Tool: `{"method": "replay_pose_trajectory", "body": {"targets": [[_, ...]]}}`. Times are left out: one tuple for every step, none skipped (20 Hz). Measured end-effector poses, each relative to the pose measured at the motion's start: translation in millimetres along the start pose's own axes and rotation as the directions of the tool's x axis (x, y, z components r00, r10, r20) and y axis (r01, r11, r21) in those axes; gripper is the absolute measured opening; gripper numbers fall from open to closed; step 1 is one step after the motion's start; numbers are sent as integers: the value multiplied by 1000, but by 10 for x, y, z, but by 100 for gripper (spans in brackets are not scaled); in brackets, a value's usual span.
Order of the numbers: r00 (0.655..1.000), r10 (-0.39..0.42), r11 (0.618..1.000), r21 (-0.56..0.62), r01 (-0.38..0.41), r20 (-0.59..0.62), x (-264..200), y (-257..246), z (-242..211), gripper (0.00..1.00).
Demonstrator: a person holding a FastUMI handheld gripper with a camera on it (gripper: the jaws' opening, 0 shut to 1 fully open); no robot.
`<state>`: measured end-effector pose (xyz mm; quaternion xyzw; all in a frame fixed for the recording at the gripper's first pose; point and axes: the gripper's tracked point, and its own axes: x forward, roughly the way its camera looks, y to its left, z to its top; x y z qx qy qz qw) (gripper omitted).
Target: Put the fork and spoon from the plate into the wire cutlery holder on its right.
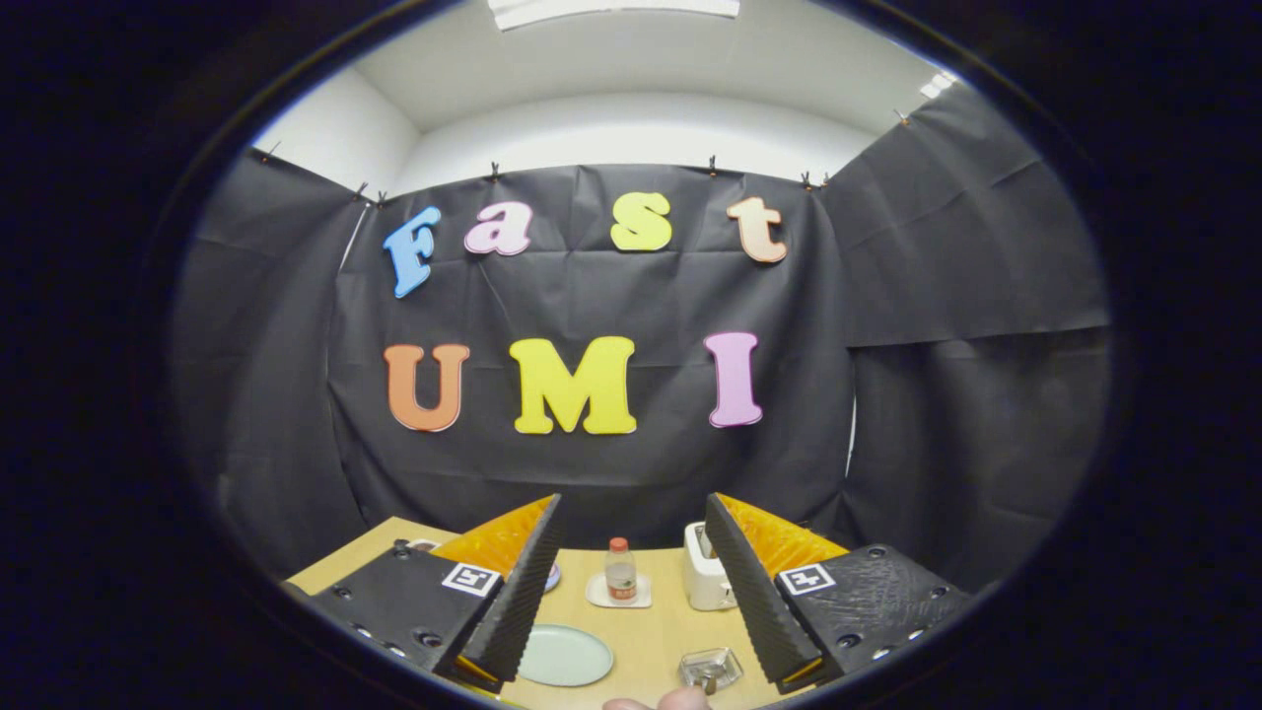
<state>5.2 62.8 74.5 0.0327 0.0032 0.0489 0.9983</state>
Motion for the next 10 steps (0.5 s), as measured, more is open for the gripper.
{"method": "replay_pose_trajectory", "body": {"targets": [[1000,-2,1000,2,2,2,-9,-4,0,87],[1000,-4,1000,2,4,6,-8,-7,3,87],[1000,-4,1000,2,4,10,-12,-6,5,87],[1000,-4,1000,3,4,15,-7,-3,14,87],[1000,-4,1000,7,4,14,-6,-1,-8,87],[1000,1,1000,16,-1,9,-6,12,-20,87],[1000,5,1000,22,-5,3,10,2,-35,87],[1000,8,1000,25,-8,-3,18,-2,-52,87],[1000,9,1000,25,-9,-5,29,-6,-63,87],[1000,6,1000,22,-6,-1,20,-17,-47,87]]}}
